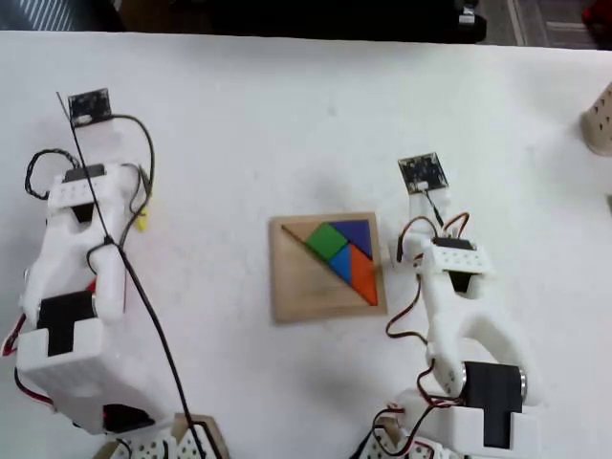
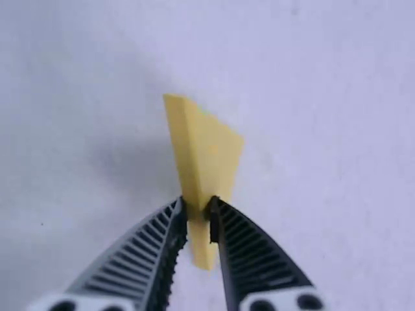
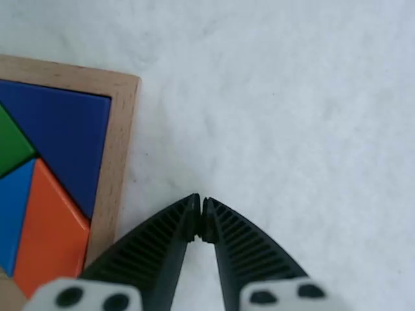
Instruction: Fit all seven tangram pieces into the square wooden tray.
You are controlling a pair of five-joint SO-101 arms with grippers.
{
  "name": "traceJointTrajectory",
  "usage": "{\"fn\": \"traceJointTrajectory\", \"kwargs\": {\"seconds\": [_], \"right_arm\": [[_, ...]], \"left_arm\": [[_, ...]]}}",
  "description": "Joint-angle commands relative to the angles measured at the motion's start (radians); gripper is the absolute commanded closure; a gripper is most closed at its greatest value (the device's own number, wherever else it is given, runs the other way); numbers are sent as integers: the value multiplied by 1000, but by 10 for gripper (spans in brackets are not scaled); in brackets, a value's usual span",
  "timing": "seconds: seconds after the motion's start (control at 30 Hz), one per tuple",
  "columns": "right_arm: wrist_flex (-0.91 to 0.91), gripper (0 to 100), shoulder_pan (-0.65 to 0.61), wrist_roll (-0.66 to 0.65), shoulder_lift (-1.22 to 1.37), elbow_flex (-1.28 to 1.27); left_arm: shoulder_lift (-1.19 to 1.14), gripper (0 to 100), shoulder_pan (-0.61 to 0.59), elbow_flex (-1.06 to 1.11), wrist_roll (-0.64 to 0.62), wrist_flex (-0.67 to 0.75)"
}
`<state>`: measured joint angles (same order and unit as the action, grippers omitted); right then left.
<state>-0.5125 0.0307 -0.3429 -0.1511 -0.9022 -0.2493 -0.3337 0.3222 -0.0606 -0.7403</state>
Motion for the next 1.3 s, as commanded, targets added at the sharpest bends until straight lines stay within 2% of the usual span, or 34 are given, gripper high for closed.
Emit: {"fn": "traceJointTrajectory", "kwargs": {"seconds": [0.0,0.57,0.9,1.13,1.27], "right_arm": [[-5,981,-13,-17,-4,48],[-5,981,-13,-17,-4,48],[-2,981,-12,-17,-4,49],[1,981,-12,-17,-4,51],[1,981,-12,-17,-4,51]], "left_arm": [[8,980,12,-5,8,18],[10,980,25,-48,5,5],[13,980,74,-144,-48,-124],[188,981,122,-63,-52,-132],[364,981,234,68,-54,-132]]}}
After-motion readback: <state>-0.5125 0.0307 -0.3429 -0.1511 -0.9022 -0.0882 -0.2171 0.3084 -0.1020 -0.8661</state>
